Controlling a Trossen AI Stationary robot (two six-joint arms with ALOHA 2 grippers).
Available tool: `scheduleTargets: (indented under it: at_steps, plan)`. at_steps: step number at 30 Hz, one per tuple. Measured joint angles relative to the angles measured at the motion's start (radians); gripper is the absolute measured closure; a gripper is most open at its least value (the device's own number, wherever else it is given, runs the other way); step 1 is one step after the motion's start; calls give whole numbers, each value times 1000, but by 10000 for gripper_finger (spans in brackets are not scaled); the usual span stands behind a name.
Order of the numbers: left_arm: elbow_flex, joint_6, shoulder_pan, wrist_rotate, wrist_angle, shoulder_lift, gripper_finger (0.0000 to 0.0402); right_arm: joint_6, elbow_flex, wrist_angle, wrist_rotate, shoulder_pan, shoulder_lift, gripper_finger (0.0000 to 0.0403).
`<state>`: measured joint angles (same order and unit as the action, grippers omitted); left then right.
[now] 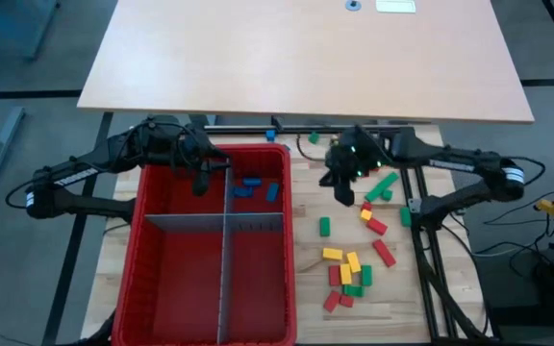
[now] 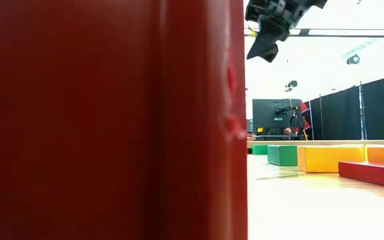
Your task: Sort blocks
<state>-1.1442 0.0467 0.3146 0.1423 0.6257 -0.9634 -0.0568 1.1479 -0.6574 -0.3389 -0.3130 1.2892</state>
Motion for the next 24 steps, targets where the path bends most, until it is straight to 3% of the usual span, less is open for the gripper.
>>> scheduleTargets:
  at_steps: [3, 10, 24]
  plan:
    - [0, 0, 0, 1, 0, 0, 295, 79, -108, 38, 79, 41, -61, 375]
    - [0, -4, -2, 2, 7, 1, 298, 243, -273, 100, 90, 97, -113, 360]
    - [1, 5, -5, 7, 31, 0, 296, 360, -332, 84, 104, 164, -124, 234]
